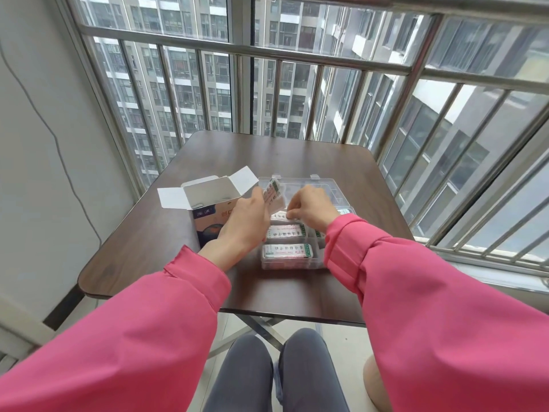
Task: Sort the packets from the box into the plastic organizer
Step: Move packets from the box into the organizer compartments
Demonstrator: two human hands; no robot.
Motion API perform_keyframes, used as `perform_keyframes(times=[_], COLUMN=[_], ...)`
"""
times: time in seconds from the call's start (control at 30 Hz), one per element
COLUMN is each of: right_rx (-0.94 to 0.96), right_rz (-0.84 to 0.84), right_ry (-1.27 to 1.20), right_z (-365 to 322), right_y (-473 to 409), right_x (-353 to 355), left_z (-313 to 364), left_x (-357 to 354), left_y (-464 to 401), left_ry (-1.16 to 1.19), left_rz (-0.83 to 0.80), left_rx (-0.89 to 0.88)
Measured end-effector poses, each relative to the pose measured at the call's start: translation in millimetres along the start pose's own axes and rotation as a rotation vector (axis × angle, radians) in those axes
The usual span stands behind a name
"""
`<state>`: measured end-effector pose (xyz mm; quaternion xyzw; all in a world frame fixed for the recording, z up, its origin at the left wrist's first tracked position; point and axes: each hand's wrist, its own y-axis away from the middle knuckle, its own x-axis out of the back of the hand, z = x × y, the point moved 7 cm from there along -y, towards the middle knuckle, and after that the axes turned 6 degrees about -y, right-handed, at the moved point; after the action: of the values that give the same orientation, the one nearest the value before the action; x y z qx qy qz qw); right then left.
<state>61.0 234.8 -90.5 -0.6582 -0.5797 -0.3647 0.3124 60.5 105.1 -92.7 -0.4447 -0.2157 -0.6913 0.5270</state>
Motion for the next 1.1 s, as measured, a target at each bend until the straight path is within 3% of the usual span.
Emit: perform_keyframes(times=[0.5, 0.77, 1.0, 1.1], right_rx=[0.03, 0.015, 0.037, 0.027], right_rz=[-0.074, -0.08, -0.011, -0.067], right_ry=[-0.059, -0.123, -0.178, -0.551], right_z=[-2, -2, -8, -14], right_y=[0, 2, 12, 29], right_x=[-5, -5, 14, 19], left_z=[0, -3, 0, -4], left_x=[-4, 6, 14, 11], left_y=[-3, 1, 13, 15], left_ry=[0.013, 0.088, 0.426, 0.624], left_rz=[-0.032, 0.046, 0.03, -0.022], left_rx=[0.033, 0.048, 0.06, 0.14])
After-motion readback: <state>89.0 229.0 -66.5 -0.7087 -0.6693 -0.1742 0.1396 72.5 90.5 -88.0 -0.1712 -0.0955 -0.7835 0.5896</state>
